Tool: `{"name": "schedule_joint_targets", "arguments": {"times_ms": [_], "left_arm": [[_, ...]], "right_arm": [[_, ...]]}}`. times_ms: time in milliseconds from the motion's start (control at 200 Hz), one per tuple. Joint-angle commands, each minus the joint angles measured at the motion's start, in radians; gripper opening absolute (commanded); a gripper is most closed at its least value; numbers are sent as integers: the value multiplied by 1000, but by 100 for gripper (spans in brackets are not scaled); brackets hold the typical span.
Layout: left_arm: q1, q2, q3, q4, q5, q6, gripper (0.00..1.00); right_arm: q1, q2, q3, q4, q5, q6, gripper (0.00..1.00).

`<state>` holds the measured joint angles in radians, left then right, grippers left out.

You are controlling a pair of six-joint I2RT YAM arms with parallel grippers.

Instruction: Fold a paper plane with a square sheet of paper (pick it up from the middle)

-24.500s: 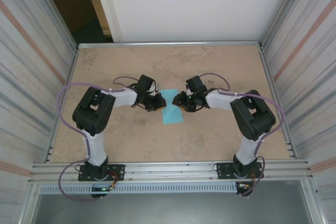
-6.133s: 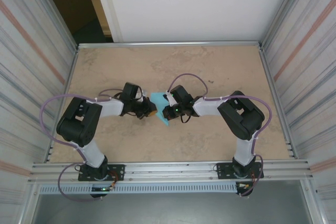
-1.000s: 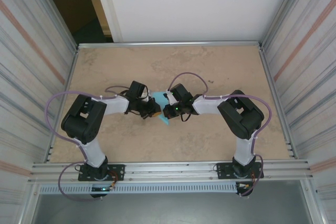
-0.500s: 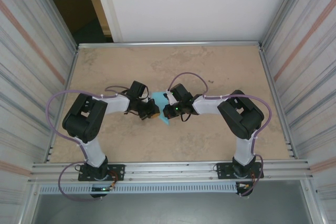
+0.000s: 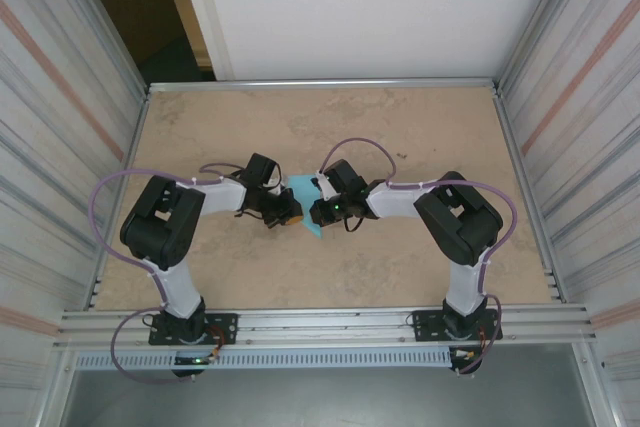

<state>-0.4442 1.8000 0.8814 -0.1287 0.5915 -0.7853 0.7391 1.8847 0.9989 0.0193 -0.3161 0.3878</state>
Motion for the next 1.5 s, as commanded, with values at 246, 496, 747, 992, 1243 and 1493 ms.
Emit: {"name": "schedule_joint_targets", "arguments": {"times_ms": [246,496,747,992,1243,1493], "left_arm": [[10,68,-63,-19,-85,6,5],[10,60,-78,10,-108,-52,4],[1,81,-88,58,-128,-108,4],[1,76,-93,39,-136,-107,4],[1,79,-90,35,-132,-107,4],[1,84,-88,24,-136,-107,4]], "right_arm": [[-71,-220,-6,-88,34,114,56],[-51,-232,-1,-168,-80,170,48],[-9,-110,40,-174,-160,202,21],[16,-12,126,-234,-145,178,11],[13,34,142,-253,-127,164,10],[13,63,141,-294,-91,134,10]]}}
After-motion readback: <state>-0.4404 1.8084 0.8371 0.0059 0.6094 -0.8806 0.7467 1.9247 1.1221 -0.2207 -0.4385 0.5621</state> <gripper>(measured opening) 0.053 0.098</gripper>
